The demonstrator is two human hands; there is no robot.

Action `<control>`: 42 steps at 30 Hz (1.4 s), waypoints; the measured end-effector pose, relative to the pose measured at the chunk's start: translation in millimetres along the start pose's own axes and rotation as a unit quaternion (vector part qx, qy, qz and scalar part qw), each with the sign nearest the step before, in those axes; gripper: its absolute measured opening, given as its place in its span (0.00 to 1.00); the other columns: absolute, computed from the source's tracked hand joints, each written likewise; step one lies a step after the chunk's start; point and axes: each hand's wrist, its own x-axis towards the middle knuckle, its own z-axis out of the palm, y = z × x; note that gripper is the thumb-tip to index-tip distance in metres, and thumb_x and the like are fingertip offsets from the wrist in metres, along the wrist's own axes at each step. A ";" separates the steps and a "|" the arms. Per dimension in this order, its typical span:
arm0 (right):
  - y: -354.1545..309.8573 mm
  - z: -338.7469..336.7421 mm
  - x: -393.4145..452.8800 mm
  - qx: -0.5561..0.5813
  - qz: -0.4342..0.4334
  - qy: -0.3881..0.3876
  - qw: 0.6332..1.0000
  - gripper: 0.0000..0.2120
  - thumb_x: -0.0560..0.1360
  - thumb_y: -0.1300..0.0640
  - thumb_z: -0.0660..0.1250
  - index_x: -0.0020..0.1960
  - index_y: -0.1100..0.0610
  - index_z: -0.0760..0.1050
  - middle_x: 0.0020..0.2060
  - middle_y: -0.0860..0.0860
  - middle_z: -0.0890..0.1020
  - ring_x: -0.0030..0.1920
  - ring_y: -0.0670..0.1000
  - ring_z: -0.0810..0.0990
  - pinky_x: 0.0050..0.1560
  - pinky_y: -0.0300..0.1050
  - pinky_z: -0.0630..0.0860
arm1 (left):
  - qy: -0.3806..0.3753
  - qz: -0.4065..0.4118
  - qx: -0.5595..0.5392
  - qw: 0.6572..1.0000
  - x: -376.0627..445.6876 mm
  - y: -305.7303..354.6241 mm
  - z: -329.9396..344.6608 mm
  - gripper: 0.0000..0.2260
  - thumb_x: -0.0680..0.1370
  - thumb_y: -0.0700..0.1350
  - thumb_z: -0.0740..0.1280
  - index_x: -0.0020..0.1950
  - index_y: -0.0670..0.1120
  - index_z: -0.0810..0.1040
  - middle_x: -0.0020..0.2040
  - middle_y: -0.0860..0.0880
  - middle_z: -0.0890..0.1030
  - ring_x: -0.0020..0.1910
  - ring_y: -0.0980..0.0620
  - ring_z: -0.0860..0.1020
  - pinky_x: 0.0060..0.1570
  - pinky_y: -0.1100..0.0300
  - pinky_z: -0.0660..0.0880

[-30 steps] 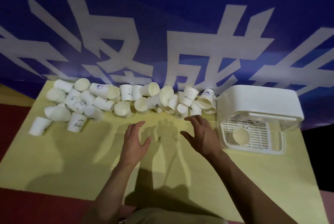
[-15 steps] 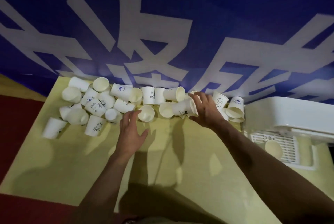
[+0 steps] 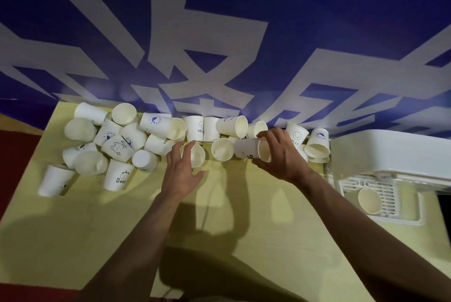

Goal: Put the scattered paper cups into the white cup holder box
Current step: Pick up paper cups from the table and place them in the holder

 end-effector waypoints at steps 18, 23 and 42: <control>-10.3 -26.9 -125.0 0.139 0.047 0.111 0.983 0.30 0.73 0.53 0.77 0.73 0.52 0.71 0.66 0.53 0.69 0.60 0.48 0.74 0.58 0.32 0.74 | 0.077 -0.009 -0.065 0.995 -61.3 34.1 -7.2 0.37 0.70 0.49 0.79 0.75 0.52 0.66 0.65 0.47 0.67 0.66 0.41 0.69 0.62 0.44 0.72; 9.9 -45.8 -177.0 0.165 0.071 0.124 0.976 0.30 0.75 0.54 0.76 0.74 0.51 0.71 0.64 0.50 0.71 0.59 0.47 0.75 0.59 0.33 0.73 | 0.079 0.052 -0.119 0.988 -104.8 108.8 9.9 0.34 0.71 0.50 0.78 0.73 0.55 0.66 0.65 0.52 0.67 0.66 0.47 0.69 0.59 0.51 0.74; 219.2 -138.3 -376.7 0.187 0.170 0.220 0.942 0.33 0.74 0.52 0.77 0.75 0.54 0.69 0.65 0.49 0.71 0.60 0.49 0.76 0.54 0.51 0.83 | -0.025 0.236 -0.099 0.966 -154.4 393.5 201.2 0.34 0.73 0.47 0.76 0.74 0.57 0.66 0.68 0.56 0.67 0.67 0.55 0.71 0.64 0.60 0.72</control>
